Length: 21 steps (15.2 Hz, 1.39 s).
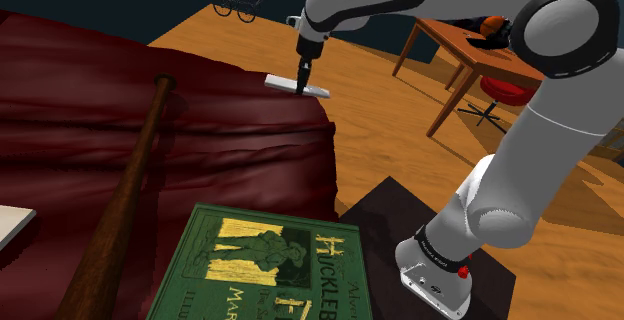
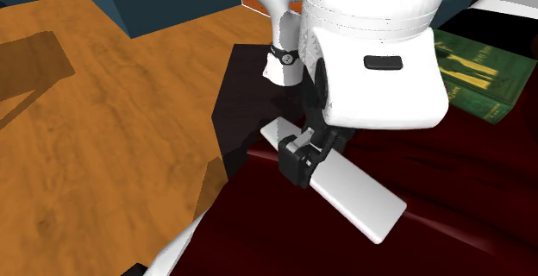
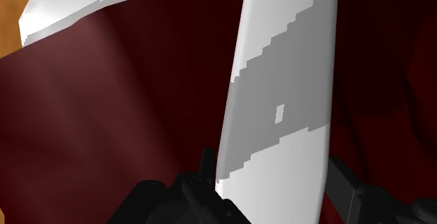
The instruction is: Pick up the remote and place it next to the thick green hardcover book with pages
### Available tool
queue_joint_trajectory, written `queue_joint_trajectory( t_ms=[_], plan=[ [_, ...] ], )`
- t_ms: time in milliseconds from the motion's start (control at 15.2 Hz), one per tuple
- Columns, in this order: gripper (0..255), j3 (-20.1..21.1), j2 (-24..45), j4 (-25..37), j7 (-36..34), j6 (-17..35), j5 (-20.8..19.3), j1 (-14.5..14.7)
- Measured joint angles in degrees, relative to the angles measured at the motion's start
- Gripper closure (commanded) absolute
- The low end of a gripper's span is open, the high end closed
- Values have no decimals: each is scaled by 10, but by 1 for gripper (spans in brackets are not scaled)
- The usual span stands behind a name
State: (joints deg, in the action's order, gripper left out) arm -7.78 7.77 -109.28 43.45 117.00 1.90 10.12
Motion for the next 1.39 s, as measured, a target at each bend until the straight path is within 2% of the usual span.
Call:
queue_joint_trajectory(
  t_ms=[264,330,858,1386],
  plan=[
    [255,1,-5,23,-3,-28,-1,1],
    [255,2,-16,13,-7,-29,-3,3],
    [255,30,-170,-168,-69,0,-20,31],
    [255,77,-314,-308,-141,-4,-12,60]
  ],
)
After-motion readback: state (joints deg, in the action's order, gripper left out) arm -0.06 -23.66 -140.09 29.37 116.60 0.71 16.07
